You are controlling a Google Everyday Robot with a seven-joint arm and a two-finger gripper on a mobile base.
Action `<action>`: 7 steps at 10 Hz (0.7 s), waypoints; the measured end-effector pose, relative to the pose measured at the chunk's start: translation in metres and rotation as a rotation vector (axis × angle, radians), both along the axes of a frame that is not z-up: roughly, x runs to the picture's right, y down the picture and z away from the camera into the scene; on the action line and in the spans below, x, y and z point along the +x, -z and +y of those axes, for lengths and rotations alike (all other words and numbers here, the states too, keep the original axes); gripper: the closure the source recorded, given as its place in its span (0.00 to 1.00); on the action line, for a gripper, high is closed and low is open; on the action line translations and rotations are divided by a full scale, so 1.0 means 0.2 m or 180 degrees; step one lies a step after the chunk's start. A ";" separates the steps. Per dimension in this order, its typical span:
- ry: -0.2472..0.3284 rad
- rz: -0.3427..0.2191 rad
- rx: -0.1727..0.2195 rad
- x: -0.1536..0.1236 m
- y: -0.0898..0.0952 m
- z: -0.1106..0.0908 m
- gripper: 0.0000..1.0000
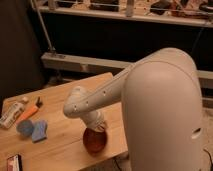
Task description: Drag the ceramic bowl in a circle
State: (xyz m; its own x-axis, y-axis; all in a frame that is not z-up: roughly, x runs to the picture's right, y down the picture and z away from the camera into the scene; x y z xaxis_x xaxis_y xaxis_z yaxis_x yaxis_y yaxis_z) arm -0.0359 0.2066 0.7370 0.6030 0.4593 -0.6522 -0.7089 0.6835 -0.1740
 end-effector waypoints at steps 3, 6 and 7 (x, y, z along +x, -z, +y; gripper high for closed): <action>0.0205 -0.0313 -0.0154 -0.28 0.03 0.14 1.00; 0.0353 -0.0657 -0.0242 -0.61 0.04 0.22 1.00; 0.0377 -0.0763 -0.0213 -0.72 0.03 0.20 1.00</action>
State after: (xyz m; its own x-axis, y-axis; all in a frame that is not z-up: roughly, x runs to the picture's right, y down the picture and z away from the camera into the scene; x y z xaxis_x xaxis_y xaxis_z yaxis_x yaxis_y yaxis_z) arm -0.1803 0.2461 0.7307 0.7907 0.3371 -0.5110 -0.5579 0.7405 -0.3747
